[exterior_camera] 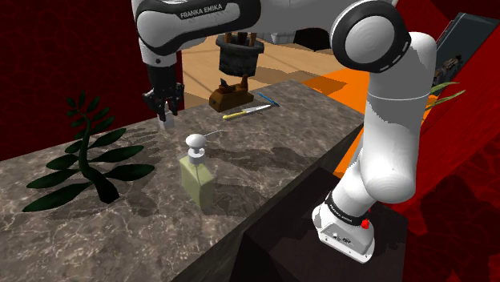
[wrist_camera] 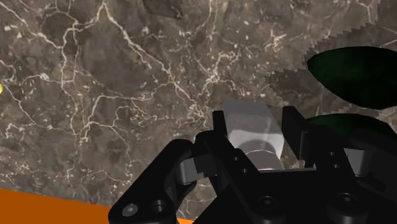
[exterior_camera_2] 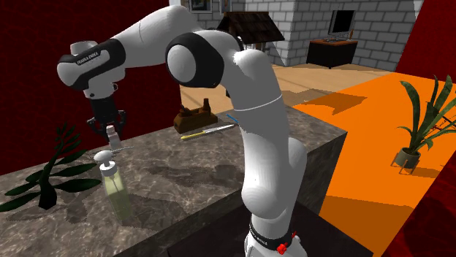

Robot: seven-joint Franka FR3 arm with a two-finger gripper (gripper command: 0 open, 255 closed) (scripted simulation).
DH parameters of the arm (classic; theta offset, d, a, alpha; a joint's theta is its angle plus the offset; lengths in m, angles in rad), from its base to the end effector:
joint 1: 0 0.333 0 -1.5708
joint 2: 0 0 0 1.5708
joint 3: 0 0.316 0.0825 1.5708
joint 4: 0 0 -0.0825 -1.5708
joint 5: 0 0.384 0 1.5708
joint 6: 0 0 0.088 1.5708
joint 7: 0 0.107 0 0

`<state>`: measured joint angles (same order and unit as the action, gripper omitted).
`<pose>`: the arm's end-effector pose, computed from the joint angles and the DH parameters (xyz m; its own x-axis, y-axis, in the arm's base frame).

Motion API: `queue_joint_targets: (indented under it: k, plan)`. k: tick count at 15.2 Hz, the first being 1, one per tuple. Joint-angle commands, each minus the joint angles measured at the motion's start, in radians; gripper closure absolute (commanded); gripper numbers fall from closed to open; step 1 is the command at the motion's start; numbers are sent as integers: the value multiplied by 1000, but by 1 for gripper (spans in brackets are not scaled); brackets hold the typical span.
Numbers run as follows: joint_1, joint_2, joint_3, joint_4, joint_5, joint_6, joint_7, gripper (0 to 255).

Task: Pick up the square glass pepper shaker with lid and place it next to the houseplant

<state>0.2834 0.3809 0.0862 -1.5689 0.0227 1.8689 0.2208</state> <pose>0.6175 0.2338 0.4174 0.9865 0.1369 -0.0895 0.1344 -0.9903 -0.0343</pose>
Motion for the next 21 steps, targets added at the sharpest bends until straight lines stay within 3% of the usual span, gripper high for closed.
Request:
queue_joint_targets:
  k: [1, 15, 21]
  plan:
    - [0, 4, 0, -21, 0, 26, -1, 255]
    - [1, 70, -2, -115, -4, 185, -5, 255]
    - [1, 70, -2, -115, -4, 185, -5, 255]
